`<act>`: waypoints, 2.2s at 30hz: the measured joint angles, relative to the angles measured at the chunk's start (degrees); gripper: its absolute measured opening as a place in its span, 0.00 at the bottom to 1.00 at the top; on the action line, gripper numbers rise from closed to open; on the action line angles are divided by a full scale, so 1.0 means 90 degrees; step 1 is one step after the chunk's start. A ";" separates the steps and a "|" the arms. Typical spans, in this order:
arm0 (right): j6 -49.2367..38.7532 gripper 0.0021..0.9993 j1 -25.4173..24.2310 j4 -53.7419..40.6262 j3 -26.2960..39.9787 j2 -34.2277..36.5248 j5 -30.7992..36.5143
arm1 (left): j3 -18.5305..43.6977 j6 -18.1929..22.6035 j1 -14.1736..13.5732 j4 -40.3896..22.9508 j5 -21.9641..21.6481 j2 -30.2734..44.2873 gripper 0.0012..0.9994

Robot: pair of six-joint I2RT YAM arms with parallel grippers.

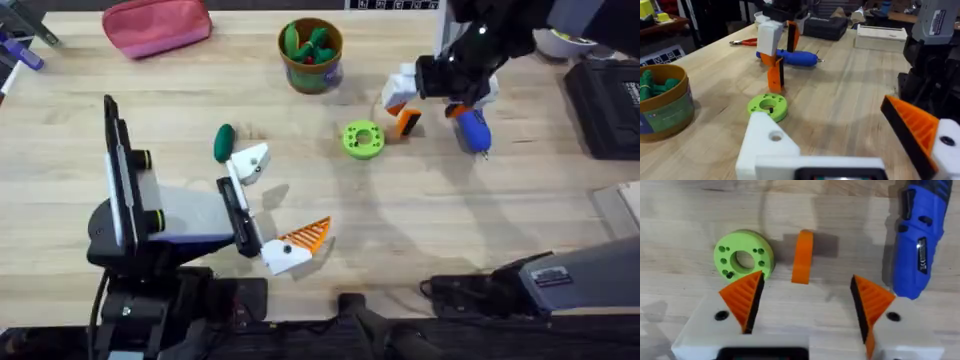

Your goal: Pick up the gripper from the table and insert it into the empty holder that is missing its gripper. Then pick up a screw, insert it into the mounting hole, and use the screwdriver to tighten it. Finally, clean up the table by picking up the vegetable and placing it into the bucket.

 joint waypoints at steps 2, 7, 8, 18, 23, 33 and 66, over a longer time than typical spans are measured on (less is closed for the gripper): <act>-0.0013 0.95 -0.0023 -0.0011 0.0019 0.0012 -0.0059 | 0.0000 0.0000 0.0000 0.0000 0.0000 0.0000 0.99; -0.0013 0.93 -0.0056 -0.0017 0.0037 0.0140 -0.0131 | 0.0000 0.0000 0.0000 0.0000 0.0000 0.0000 0.99; -0.0013 0.93 -0.0056 -0.0017 0.0037 0.0188 -0.0150 | 0.0000 0.0000 0.0000 0.0000 0.0000 0.0000 0.99; -0.0084 0.77 -0.0056 0.0187 0.0037 0.0495 -0.0224 | 0.0000 0.0000 0.0000 0.0000 0.0000 0.0000 0.99; -0.0151 0.69 -0.0056 0.0175 0.0037 0.0494 -0.0238 | 0.0000 0.0000 0.0000 0.0000 0.0000 0.0000 0.99; -0.0228 0.41 -0.0056 0.0175 0.0037 0.0493 -0.0238 | 0.0000 0.0000 0.0000 0.0000 0.0000 0.0000 0.99; -0.0270 0.00 -0.0056 -0.0143 0.0265 -0.0686 -0.0480 | 0.0000 0.0000 0.0000 0.0000 0.0000 0.0000 0.99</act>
